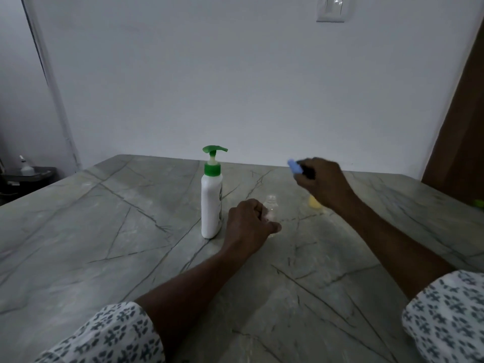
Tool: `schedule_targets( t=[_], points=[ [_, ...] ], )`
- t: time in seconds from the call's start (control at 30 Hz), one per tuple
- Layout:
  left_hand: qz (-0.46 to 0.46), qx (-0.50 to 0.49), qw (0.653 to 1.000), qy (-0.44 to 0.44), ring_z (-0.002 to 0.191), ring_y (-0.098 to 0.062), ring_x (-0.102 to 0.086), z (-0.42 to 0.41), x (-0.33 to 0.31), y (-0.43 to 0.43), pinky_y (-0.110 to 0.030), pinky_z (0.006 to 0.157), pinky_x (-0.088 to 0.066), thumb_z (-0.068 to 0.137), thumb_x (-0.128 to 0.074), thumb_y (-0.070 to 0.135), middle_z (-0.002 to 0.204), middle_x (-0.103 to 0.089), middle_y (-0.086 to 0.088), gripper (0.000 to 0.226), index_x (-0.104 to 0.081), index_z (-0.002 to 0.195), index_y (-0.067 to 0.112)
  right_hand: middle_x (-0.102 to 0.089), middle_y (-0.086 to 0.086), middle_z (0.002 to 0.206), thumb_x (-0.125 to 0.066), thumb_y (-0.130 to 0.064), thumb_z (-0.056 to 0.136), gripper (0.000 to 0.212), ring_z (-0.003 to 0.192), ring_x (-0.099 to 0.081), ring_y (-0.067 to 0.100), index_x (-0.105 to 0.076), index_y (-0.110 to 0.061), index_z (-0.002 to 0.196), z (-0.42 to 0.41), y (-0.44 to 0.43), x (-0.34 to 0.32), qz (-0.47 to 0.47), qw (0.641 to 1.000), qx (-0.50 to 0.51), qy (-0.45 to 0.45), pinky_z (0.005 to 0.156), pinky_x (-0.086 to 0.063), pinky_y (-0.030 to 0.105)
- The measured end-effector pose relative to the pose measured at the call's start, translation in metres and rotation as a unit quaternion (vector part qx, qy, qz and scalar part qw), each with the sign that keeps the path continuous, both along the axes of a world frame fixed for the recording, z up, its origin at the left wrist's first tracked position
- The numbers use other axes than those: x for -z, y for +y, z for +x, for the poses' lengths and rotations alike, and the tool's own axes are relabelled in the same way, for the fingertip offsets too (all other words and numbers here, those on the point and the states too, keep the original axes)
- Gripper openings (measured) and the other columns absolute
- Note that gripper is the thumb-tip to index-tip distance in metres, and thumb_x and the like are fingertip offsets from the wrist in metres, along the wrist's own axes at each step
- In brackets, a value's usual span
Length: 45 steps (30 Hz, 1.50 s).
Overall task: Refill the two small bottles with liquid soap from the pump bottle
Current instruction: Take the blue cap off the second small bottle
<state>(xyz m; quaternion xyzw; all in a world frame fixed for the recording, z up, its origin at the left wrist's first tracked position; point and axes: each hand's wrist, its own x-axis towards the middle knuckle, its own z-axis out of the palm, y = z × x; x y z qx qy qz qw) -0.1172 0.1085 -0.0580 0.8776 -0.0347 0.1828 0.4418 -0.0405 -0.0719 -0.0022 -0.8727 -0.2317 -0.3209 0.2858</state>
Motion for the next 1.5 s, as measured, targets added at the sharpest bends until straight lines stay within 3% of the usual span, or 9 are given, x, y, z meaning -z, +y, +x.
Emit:
schedule_targets(
  t=[0.2, 0.43, 0.77, 0.93, 1.07, 1.13, 1.27, 1.37, 1.5],
  points=[
    [0.014, -0.007, 1.0, -0.006, 0.066, -0.006, -0.053, 0.002, 0.002, 0.0, -0.019, 0.056, -0.037, 0.069, -0.089, 0.033, 0.081, -0.064, 0.004, 0.036, -0.063, 0.089, 0.016, -0.065, 0.01, 0.111, -0.054, -0.024, 0.095, 0.025, 0.101, -0.062, 0.028, -0.064, -0.013, 0.115, 0.017, 0.001, 0.05, -0.285, 0.953, 0.105, 0.013, 0.083, -0.044, 0.034],
    [0.018, -0.003, 1.0, 0.005, 0.067, -0.003, -0.053, 0.004, 0.003, 0.001, -0.017, 0.057, -0.037, 0.07, -0.088, 0.034, 0.085, -0.064, 0.005, 0.038, -0.062, 0.093, 0.019, -0.053, 0.01, 0.122, -0.054, -0.016, 0.094, 0.026, 0.118, -0.046, 0.028, -0.064, -0.013, 0.118, 0.022, -0.007, 0.059, -0.337, 0.929, 0.151, 0.034, 0.095, -0.038, 0.038],
    [-0.009, 0.003, 1.0, 0.011, 0.07, -0.005, -0.057, 0.001, 0.004, 0.001, -0.018, 0.061, -0.041, 0.07, -0.089, 0.031, 0.085, -0.066, 0.004, 0.038, -0.063, 0.096, 0.018, -0.051, 0.012, 0.129, -0.059, -0.013, 0.093, 0.037, 0.12, -0.048, 0.029, -0.055, -0.009, 0.13, 0.026, -0.015, 0.059, -0.279, 0.944, 0.159, 0.077, 0.097, -0.044, 0.038],
    [-0.011, 0.013, 1.0, 0.008, 0.064, -0.003, -0.052, -0.002, 0.002, 0.001, -0.016, 0.056, -0.036, 0.069, -0.089, 0.031, 0.076, -0.061, 0.009, 0.036, -0.061, 0.089, 0.02, -0.057, 0.016, 0.128, -0.064, -0.007, 0.089, 0.045, 0.114, -0.055, 0.03, -0.054, -0.006, 0.133, 0.02, -0.018, 0.049, -0.117, 0.98, 0.13, 0.093, 0.094, -0.046, 0.034],
    [-0.009, 0.015, 1.0, 0.003, 0.063, 0.0, -0.051, -0.004, 0.003, 0.001, -0.013, 0.053, -0.034, 0.069, -0.089, 0.031, 0.077, -0.06, 0.011, 0.038, -0.06, 0.092, 0.022, -0.069, 0.002, 0.116, -0.067, -0.007, 0.086, 0.04, 0.102, -0.064, 0.011, -0.063, -0.014, 0.126, -0.01, -0.015, 0.032, 0.011, 0.98, -0.031, 0.198, 0.091, -0.048, 0.024],
    [-0.015, 0.014, 1.0, 0.0, 0.066, 0.001, -0.054, -0.004, 0.003, 0.001, -0.012, 0.054, -0.037, 0.068, -0.09, 0.031, 0.084, -0.065, 0.008, 0.044, -0.063, 0.1, 0.02, -0.069, -0.002, 0.114, -0.07, -0.013, 0.086, 0.038, 0.101, -0.064, 0.009, -0.065, -0.016, 0.124, -0.022, -0.011, 0.036, -0.017, 0.972, -0.058, 0.226, 0.09, -0.05, 0.023],
    [-0.018, 0.009, 1.0, -0.003, 0.077, -0.003, -0.062, -0.003, 0.005, 0.002, -0.013, 0.063, -0.047, 0.066, -0.091, 0.03, 0.095, -0.07, 0.002, 0.056, -0.065, 0.114, 0.017, -0.066, 0.012, 0.122, -0.067, -0.005, 0.086, 0.036, 0.109, -0.062, 0.024, -0.066, -0.009, 0.121, -0.016, -0.026, 0.036, -0.062, 0.986, 0.075, 0.136, 0.091, -0.042, 0.022],
    [-0.014, 0.005, 1.0, -0.005, 0.08, -0.005, -0.063, -0.001, 0.008, 0.002, -0.013, 0.066, -0.048, 0.071, -0.089, 0.028, 0.095, -0.07, 0.003, 0.051, -0.067, 0.114, 0.015, -0.06, 0.012, 0.131, -0.069, -0.009, 0.086, 0.044, 0.117, -0.055, 0.026, -0.061, -0.012, 0.129, -0.004, -0.042, 0.045, -0.15, 0.969, 0.069, 0.184, 0.091, -0.034, 0.02],
    [-0.016, 0.0, 1.0, -0.007, 0.079, -0.007, -0.064, 0.001, 0.009, 0.002, -0.013, 0.065, -0.048, 0.071, -0.088, 0.028, 0.092, -0.07, 0.003, 0.046, -0.068, 0.111, 0.014, -0.059, 0.009, 0.129, -0.06, -0.017, 0.092, 0.04, 0.121, -0.05, 0.026, -0.059, -0.018, 0.132, 0.008, -0.035, 0.066, -0.204, 0.959, 0.078, 0.178, 0.097, -0.041, 0.035]
  ],
)
